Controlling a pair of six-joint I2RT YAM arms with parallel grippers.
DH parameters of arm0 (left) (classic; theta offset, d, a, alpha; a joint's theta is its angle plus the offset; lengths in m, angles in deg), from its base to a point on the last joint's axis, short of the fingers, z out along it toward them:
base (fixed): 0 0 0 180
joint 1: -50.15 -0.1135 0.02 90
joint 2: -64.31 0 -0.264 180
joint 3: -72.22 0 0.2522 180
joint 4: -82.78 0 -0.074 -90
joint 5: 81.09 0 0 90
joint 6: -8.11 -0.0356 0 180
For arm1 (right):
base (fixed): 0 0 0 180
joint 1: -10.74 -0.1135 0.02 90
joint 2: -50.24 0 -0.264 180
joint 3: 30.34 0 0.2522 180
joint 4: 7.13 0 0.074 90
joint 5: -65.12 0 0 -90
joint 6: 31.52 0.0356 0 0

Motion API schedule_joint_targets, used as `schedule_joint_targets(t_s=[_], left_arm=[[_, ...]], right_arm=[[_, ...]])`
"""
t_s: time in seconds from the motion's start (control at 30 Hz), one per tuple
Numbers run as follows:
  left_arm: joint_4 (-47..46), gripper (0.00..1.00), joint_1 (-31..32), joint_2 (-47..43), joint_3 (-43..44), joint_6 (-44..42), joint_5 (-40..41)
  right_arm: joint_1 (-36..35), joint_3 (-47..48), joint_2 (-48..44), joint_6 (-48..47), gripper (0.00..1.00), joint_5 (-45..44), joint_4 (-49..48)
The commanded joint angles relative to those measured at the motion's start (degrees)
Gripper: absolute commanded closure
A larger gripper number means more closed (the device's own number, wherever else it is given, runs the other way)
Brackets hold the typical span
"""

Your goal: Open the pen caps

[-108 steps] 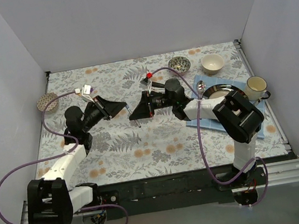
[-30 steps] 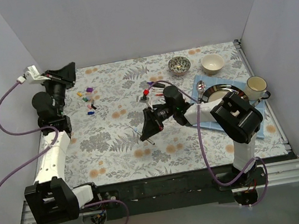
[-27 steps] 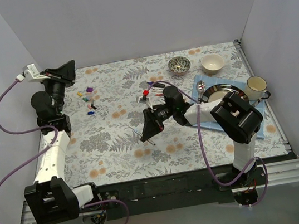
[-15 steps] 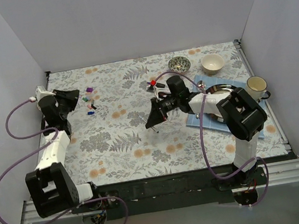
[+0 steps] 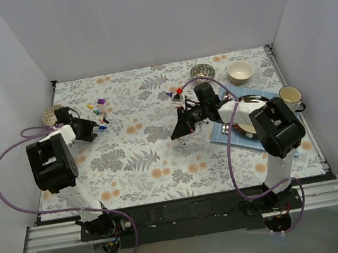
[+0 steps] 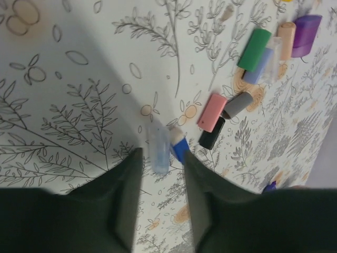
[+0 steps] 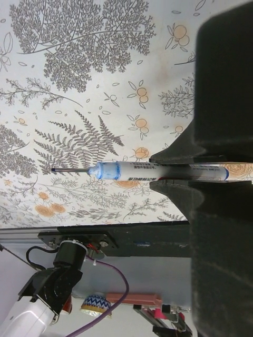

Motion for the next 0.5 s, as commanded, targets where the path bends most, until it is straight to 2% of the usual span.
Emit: schedule_joint_targets(t_s=[0.0, 0.07, 0.1, 0.23, 0.3, 0.43, 0.47], left_arm=[[2.3, 0.50, -0.1, -0.1, 2.7, 0.2, 2.4], [2.3, 0.38, -0.1, -1.0, 2.1, 1.0, 3.2], [2.3, 0.28, -0.1, -1.6, 1.8, 1.1, 4.2], [2.2, 0.24, -0.1, -6.2, 1.3, 0.3, 4.1], [1.7, 0.20, -0.1, -8.4, 1.1, -1.0, 3.8], [-4.1, 0.16, -0.1, -15.8, -2.5, -6.7, -2.7], [-6.3, 0.15, -0.1, -20.3, -4.0, -7.6, -7.3]], right_arm=[[1.4, 2.7, -0.3, -2.8, 0.99, -0.9, 1.9], [2.0, 3.2, -0.2, -4.0, 0.99, -1.7, 2.9], [2.3, 3.5, -0.2, -4.7, 0.99, -2.3, 3.9], [3.5, 5.6, -0.3, -8.4, 0.99, -9.9, 10.4], [4.1, 7.7, 0.1, -13.8, 0.99, -16.7, 13.5], [4.4, 11.2, 2.1, -20.1, 0.98, -25.2, 20.4], [4.4, 11.8, 2.5, -21.4, 0.97, -28.3, 21.3]])
